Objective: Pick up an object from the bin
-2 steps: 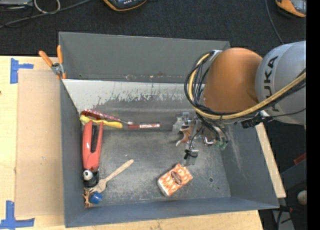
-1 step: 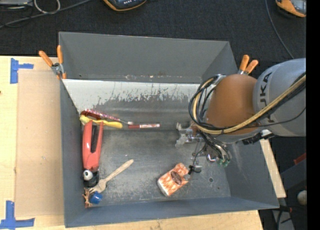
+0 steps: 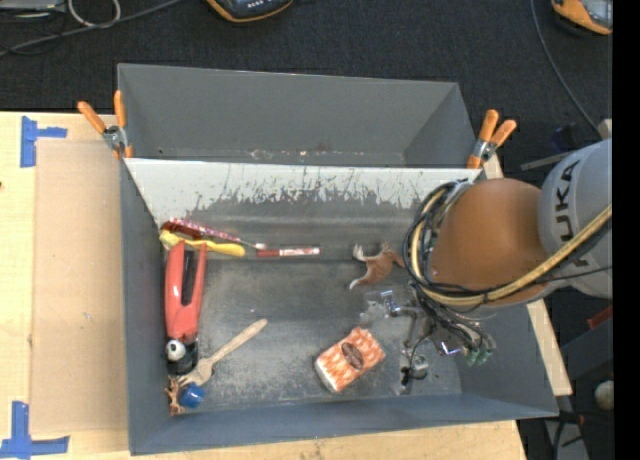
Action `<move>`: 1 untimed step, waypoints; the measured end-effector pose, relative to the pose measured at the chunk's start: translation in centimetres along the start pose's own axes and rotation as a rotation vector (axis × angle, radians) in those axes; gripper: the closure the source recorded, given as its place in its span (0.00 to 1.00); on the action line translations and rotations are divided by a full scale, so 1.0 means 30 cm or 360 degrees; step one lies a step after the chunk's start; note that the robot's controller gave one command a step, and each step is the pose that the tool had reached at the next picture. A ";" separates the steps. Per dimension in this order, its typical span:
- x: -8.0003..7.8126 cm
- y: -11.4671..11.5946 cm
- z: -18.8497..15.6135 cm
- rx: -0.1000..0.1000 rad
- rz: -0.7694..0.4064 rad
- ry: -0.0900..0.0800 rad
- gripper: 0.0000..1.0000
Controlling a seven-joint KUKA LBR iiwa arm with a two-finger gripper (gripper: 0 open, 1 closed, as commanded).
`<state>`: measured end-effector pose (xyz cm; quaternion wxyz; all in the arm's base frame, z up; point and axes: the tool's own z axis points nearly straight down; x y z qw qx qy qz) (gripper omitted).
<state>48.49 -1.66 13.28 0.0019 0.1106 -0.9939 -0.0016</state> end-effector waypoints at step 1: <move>0.022 -0.015 0.067 0.0007 -0.0101 -0.0017 0.00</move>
Offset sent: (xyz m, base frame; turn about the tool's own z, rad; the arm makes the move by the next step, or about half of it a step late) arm 0.0171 0.0380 -0.0628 -0.2925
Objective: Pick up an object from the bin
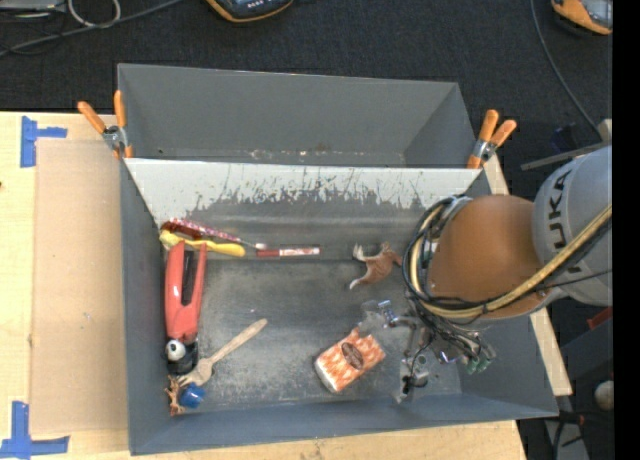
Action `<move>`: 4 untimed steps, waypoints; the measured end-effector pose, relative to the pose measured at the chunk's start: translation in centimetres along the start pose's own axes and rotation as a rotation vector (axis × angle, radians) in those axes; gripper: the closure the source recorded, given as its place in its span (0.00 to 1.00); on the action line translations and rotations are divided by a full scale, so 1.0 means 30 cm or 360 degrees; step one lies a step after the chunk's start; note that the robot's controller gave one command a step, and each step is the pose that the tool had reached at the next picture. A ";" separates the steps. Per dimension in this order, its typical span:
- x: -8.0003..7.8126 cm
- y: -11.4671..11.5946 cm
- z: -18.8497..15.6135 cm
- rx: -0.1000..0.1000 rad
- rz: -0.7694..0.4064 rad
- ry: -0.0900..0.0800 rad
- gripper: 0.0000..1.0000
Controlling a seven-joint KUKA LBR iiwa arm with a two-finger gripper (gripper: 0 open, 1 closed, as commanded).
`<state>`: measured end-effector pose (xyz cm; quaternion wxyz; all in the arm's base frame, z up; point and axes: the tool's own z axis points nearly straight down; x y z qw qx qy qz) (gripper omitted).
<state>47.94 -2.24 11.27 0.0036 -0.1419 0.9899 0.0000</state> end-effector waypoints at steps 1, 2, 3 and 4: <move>-0.075 0.081 0.115 -0.0001 -0.0305 0.0003 0.00; -0.059 0.098 0.145 -0.0006 -0.0050 0.0013 1.00; -0.059 0.098 0.145 -0.0006 -0.0051 0.0013 1.00; -0.039 0.088 -0.100 -0.0010 -0.0073 0.0022 1.00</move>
Offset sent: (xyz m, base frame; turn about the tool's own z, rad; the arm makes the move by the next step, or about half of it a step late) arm 0.0091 0.0319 -0.0427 -0.0308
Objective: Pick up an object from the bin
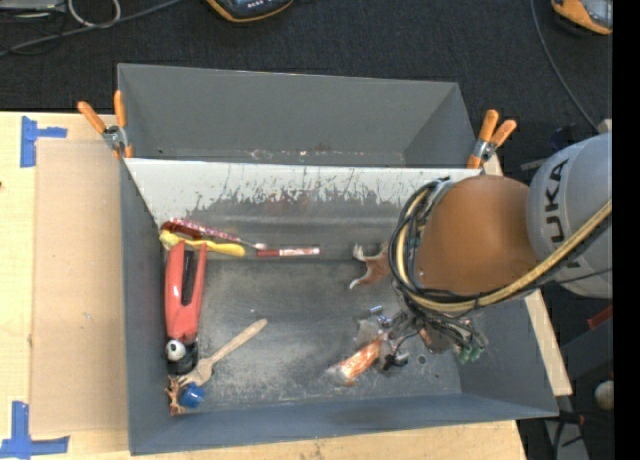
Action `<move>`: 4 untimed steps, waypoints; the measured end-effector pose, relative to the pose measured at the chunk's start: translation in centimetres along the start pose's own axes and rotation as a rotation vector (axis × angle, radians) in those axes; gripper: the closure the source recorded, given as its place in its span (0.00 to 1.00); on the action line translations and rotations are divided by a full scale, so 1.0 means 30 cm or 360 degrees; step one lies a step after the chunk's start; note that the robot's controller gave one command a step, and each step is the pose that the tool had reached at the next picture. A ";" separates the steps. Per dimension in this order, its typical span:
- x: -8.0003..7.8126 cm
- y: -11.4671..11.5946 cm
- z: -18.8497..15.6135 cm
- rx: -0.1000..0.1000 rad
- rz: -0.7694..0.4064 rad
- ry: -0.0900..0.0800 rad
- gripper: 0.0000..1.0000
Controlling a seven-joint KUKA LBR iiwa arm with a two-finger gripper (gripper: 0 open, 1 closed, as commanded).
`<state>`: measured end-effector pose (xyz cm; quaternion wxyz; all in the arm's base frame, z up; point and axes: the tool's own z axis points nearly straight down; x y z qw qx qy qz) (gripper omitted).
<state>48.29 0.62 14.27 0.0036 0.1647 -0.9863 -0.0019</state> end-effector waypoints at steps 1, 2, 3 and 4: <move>-0.016 -0.072 0.059 0.0006 -0.0386 -0.0014 1.00; -0.020 -0.160 0.243 0.0005 -0.0800 -0.0013 1.00; -0.012 -0.129 0.022 -0.0003 -0.0758 -0.0005 1.00; 0.014 -0.216 0.104 -0.0001 -0.0957 -0.0008 1.00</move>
Offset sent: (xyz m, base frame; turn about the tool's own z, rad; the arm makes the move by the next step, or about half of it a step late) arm 0.0216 -0.0453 -0.0727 -0.5018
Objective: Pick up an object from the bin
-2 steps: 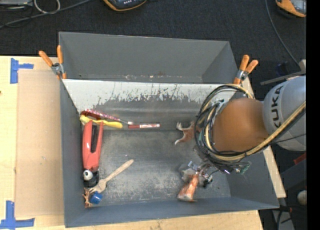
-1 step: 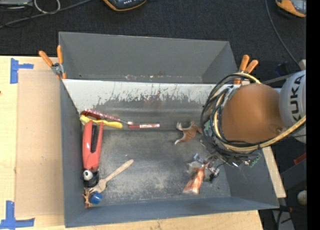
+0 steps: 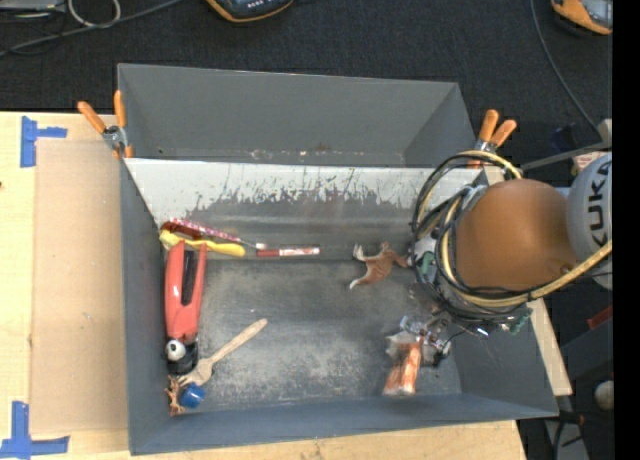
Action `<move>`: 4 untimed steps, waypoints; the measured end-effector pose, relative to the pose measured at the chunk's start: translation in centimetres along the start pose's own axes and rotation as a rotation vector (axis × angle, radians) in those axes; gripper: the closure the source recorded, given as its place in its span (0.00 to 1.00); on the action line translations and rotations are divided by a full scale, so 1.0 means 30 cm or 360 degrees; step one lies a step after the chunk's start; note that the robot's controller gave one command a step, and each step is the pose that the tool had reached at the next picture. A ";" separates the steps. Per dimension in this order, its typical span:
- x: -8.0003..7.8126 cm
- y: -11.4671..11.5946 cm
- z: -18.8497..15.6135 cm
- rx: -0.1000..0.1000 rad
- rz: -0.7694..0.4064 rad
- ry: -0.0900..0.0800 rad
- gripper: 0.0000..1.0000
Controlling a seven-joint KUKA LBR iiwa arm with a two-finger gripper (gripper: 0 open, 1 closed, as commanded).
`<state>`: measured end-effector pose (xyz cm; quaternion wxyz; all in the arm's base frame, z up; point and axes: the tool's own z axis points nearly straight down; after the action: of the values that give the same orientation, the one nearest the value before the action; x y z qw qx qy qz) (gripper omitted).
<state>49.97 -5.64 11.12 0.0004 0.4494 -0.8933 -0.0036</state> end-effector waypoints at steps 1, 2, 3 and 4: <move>-0.033 -0.035 0.092 0.0002 -0.0549 -0.0004 1.00; -0.042 -0.043 -0.066 -0.0017 -0.0539 0.0000 1.00; -0.049 -0.057 -0.156 -0.0007 -0.0265 -0.0003 1.00; 0.013 -0.168 0.064 0.0002 -0.0728 -0.0007 1.00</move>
Offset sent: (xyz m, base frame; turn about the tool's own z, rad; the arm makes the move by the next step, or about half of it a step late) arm 0.0248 0.0009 0.0872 -0.1137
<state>53.79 -8.95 9.16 -0.0025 0.6403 -0.7681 -0.0040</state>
